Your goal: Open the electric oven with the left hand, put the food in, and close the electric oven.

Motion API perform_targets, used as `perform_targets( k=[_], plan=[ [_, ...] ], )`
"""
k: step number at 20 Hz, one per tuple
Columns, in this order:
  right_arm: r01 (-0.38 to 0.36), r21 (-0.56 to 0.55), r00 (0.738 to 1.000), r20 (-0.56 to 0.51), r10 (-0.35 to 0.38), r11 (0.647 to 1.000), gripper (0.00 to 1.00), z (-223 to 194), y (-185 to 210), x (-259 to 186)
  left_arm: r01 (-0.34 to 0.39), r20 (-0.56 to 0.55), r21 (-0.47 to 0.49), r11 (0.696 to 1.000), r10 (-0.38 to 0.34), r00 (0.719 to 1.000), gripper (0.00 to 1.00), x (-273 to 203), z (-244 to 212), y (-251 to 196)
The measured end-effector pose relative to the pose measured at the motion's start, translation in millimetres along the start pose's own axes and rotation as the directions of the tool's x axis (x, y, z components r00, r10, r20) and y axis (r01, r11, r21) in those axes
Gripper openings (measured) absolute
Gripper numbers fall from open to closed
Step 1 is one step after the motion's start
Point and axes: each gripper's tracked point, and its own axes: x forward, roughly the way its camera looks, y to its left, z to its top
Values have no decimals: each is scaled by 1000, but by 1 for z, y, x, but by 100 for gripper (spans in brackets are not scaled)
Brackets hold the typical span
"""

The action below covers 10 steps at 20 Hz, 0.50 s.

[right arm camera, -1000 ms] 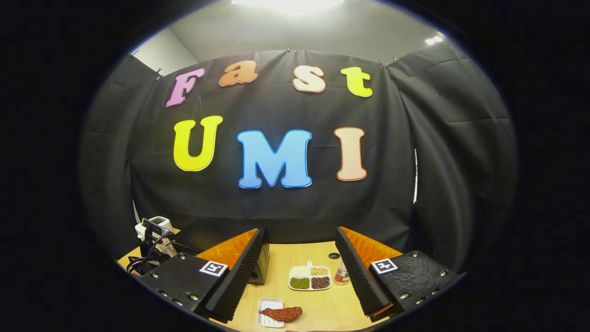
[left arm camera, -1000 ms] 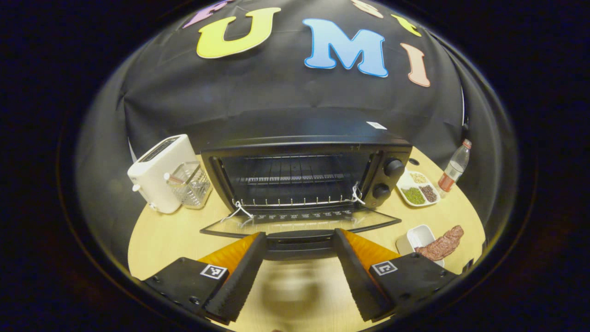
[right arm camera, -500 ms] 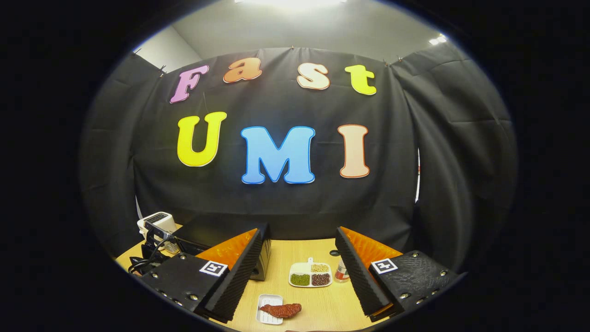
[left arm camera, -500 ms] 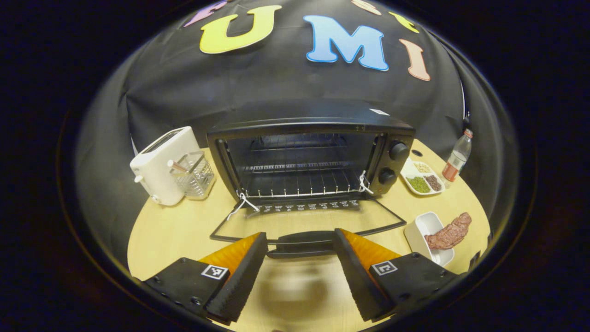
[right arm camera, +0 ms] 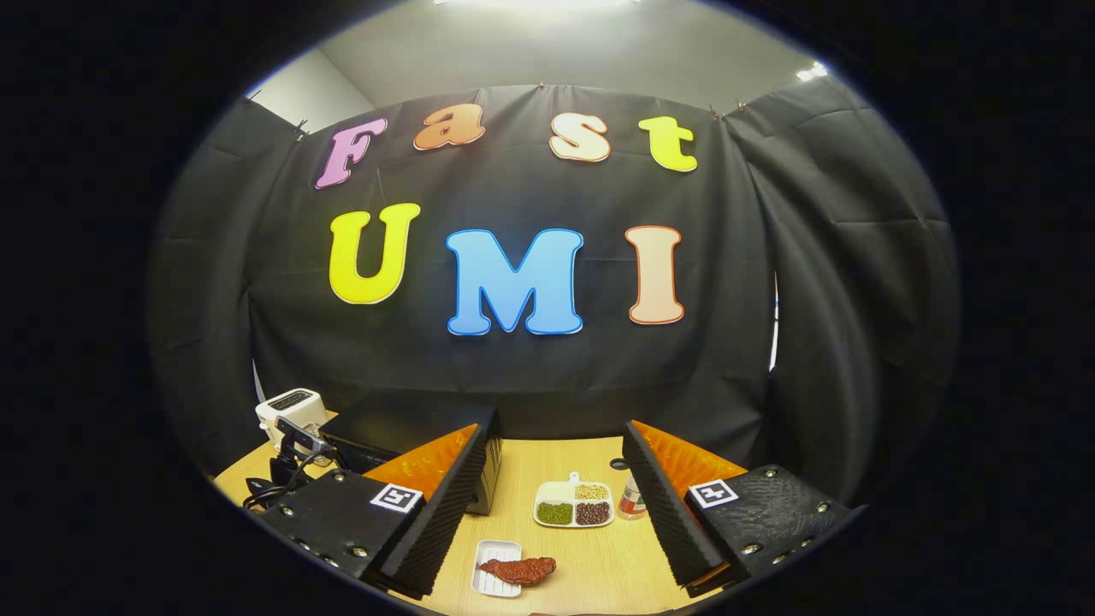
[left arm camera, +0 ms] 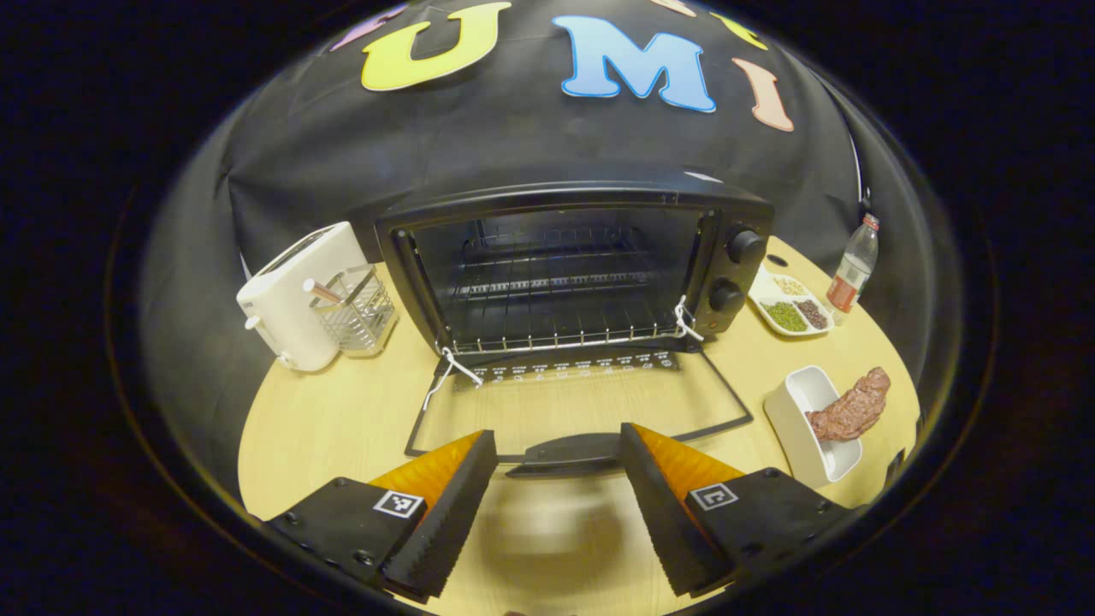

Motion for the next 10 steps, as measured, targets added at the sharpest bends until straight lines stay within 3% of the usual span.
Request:
perform_targets(
  k=[1,6,9,10],
  plan=[
    [2,0,1000,-10,-2,1000,98,-5,-2,1,1,22,-9,1000,0,1000,100,-4,5,-1],
    [8,39,998,-66,-5,999,98,-27,-14,10,17,181,-63,998,-5,983,97,-50,67,-8],
    [-16,90,989,-142,28,996,98,-61,-20,24,20,321,-71,997,3,947,100,-103,131,-9],
    [-25,119,982,-183,47,993,98,-77,-22,29,24,370,-73,997,5,929,97,-123,154,-11]
  ],
)
